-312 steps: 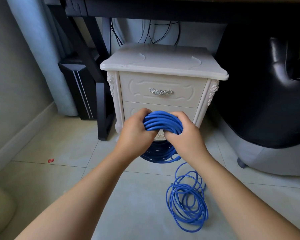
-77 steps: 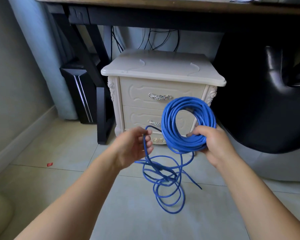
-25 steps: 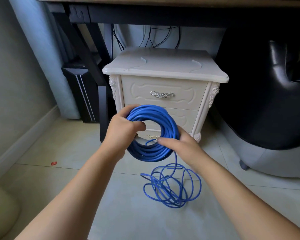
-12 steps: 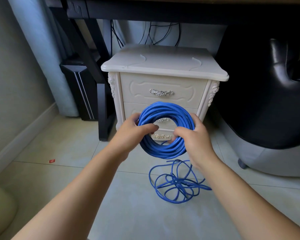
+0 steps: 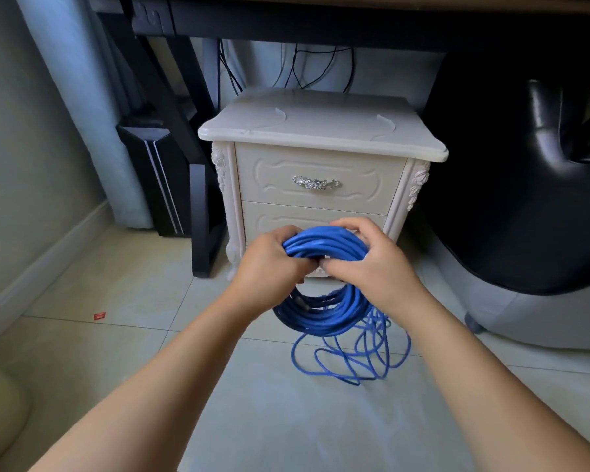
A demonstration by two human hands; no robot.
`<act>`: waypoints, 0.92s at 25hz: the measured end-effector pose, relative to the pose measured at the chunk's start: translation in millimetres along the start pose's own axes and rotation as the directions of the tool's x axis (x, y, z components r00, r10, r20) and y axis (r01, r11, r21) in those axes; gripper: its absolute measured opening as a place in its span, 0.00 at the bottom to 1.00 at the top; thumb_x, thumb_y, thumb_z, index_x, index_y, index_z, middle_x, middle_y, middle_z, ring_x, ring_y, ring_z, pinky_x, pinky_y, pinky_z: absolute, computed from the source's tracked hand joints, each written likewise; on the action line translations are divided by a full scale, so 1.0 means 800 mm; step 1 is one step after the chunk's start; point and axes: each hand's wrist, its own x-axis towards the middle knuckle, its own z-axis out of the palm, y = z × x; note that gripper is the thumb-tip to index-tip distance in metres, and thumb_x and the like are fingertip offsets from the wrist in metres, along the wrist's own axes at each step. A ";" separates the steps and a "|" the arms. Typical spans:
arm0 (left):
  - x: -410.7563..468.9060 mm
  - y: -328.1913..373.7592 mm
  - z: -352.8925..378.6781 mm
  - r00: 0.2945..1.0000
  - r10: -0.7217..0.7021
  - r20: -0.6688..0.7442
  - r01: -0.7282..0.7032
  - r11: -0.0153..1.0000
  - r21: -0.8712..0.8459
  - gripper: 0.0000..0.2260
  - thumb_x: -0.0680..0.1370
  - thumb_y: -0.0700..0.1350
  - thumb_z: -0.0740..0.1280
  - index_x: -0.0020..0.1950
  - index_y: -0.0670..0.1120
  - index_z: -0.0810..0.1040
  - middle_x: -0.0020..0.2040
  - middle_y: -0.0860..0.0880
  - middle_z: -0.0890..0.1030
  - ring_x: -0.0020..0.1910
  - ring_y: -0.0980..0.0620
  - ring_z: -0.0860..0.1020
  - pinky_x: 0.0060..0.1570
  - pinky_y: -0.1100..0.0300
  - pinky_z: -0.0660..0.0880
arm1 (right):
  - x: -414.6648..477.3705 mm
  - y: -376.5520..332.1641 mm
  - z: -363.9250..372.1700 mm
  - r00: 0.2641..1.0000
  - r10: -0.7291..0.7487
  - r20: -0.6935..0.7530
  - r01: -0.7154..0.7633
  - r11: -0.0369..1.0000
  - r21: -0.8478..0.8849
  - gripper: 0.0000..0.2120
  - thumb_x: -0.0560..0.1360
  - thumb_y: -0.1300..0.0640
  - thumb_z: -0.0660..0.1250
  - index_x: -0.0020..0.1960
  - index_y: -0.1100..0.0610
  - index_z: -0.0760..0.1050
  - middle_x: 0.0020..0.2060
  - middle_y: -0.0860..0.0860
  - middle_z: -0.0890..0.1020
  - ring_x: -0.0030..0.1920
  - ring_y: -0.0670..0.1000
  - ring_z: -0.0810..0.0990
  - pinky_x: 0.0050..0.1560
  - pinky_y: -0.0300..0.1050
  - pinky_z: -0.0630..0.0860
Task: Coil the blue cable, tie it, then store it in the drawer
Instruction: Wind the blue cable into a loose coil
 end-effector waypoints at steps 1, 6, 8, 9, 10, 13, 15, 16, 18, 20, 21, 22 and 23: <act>-0.001 0.001 -0.001 0.999 -0.025 -0.024 0.023 0.996 -0.082 0.03 0.74 0.38 0.71 0.44 0.44 0.79 0.27 0.54 0.75 0.27 0.56 0.74 0.29 0.67 0.70 | 0.001 -0.001 -0.002 0.999 0.045 0.030 -0.048 0.989 0.143 0.18 0.68 0.59 0.76 0.54 0.48 0.76 0.43 0.48 0.84 0.43 0.50 0.84 0.49 0.46 0.80; 0.002 0.004 0.001 0.968 -0.217 -0.130 0.122 0.850 -0.512 0.03 0.76 0.38 0.69 0.42 0.43 0.77 0.28 0.48 0.73 0.29 0.51 0.72 0.34 0.57 0.71 | -0.005 0.003 0.004 0.963 0.209 0.172 -0.260 0.893 0.367 0.24 0.64 0.50 0.75 0.58 0.54 0.74 0.44 0.54 0.84 0.42 0.51 0.85 0.42 0.50 0.79; 0.003 0.005 0.006 0.938 -0.313 -0.147 0.146 0.745 -0.651 0.04 0.77 0.39 0.68 0.42 0.44 0.76 0.26 0.49 0.73 0.28 0.51 0.73 0.36 0.56 0.71 | -0.010 0.007 0.020 0.968 0.215 0.126 -0.248 0.878 0.410 0.23 0.66 0.54 0.77 0.57 0.52 0.72 0.43 0.51 0.85 0.42 0.50 0.85 0.43 0.51 0.81; 0.002 0.004 0.010 0.929 -0.345 -0.136 0.158 0.699 -0.697 0.04 0.77 0.39 0.67 0.42 0.44 0.76 0.25 0.50 0.73 0.28 0.51 0.73 0.37 0.55 0.71 | -0.012 0.007 0.026 0.972 0.224 0.076 -0.234 0.865 0.445 0.21 0.67 0.56 0.77 0.55 0.51 0.72 0.39 0.49 0.85 0.41 0.50 0.85 0.42 0.49 0.81; 0.001 0.002 0.015 0.925 -0.363 -0.114 0.170 0.663 -0.729 0.04 0.78 0.40 0.67 0.43 0.44 0.76 0.25 0.50 0.74 0.29 0.51 0.74 0.39 0.54 0.71 | -0.012 0.009 0.031 0.971 0.237 0.023 -0.220 0.854 0.472 0.20 0.66 0.58 0.77 0.54 0.51 0.73 0.36 0.47 0.84 0.40 0.49 0.84 0.40 0.47 0.80; -0.004 -0.007 0.024 0.932 -0.360 -0.035 0.219 0.638 -0.738 0.01 0.78 0.41 0.68 0.46 0.45 0.77 0.30 0.50 0.78 0.37 0.50 0.78 0.48 0.51 0.74 | -0.009 0.015 0.031 0.961 0.267 -0.077 -0.202 0.862 0.466 0.15 0.67 0.63 0.72 0.50 0.53 0.73 0.31 0.48 0.80 0.37 0.51 0.81 0.39 0.46 0.76; -0.003 -0.010 0.018 0.932 -0.361 0.040 0.292 0.680 -0.672 0.03 0.77 0.42 0.70 0.49 0.45 0.79 0.39 0.48 0.84 0.45 0.49 0.82 0.53 0.51 0.77 | -0.004 0.017 0.025 0.959 0.267 -0.101 -0.202 0.884 0.423 0.14 0.66 0.65 0.70 0.49 0.54 0.74 0.33 0.50 0.78 0.36 0.51 0.80 0.39 0.46 0.75; 0.000 -0.010 0.012 0.932 -0.353 0.083 0.320 0.692 -0.647 0.06 0.76 0.43 0.71 0.51 0.44 0.80 0.44 0.46 0.86 0.48 0.48 0.83 0.55 0.50 0.78 | -0.002 0.016 0.020 0.960 0.258 -0.106 -0.200 0.902 0.383 0.15 0.63 0.63 0.70 0.48 0.55 0.74 0.35 0.52 0.77 0.36 0.51 0.79 0.39 0.46 0.75; 0.005 -0.008 -0.005 0.954 -0.273 0.121 0.291 0.755 -0.587 0.14 0.72 0.43 0.73 0.56 0.44 0.80 0.50 0.45 0.85 0.50 0.49 0.84 0.57 0.49 0.78 | 0.000 0.011 0.011 0.972 0.213 -0.095 -0.182 0.948 0.261 0.16 0.58 0.60 0.68 0.46 0.53 0.75 0.35 0.53 0.76 0.36 0.51 0.77 0.39 0.45 0.73; 0.007 -0.007 -0.020 0.989 -0.128 0.079 0.149 0.911 -0.386 0.19 0.69 0.41 0.75 0.59 0.48 0.78 0.49 0.48 0.84 0.46 0.52 0.83 0.53 0.54 0.77 | 0.000 0.009 0.002 0.989 0.140 -0.041 -0.138 0.989 0.057 0.17 0.57 0.59 0.67 0.45 0.50 0.75 0.34 0.53 0.78 0.35 0.50 0.76 0.39 0.46 0.71; 0.007 -0.007 -0.024 0.996 -0.050 0.079 0.066 0.973 -0.222 0.21 0.68 0.39 0.75 0.59 0.51 0.78 0.47 0.51 0.84 0.43 0.54 0.82 0.50 0.58 0.77 | -0.001 0.008 -0.001 0.994 0.106 0.006 -0.106 0.992 -0.065 0.17 0.58 0.58 0.67 0.47 0.48 0.75 0.35 0.52 0.79 0.35 0.51 0.76 0.39 0.46 0.73; 0.005 -0.007 -0.025 0.994 0.015 0.109 -0.010 0.999 -0.050 0.23 0.69 0.38 0.75 0.60 0.54 0.77 0.46 0.54 0.83 0.42 0.56 0.82 0.48 0.62 0.77 | -0.002 0.008 -0.002 0.995 0.080 0.058 -0.068 0.980 -0.186 0.18 0.59 0.56 0.67 0.49 0.45 0.75 0.36 0.50 0.81 0.35 0.51 0.77 0.39 0.48 0.75; 0.002 -0.007 -0.023 0.988 0.054 0.147 -0.067 0.994 0.089 0.24 0.68 0.38 0.74 0.60 0.56 0.76 0.45 0.56 0.83 0.41 0.59 0.81 0.45 0.65 0.77 | -0.002 0.009 -0.003 0.992 0.070 0.104 -0.037 0.957 -0.287 0.19 0.60 0.54 0.67 0.50 0.43 0.74 0.37 0.48 0.81 0.37 0.52 0.78 0.41 0.50 0.77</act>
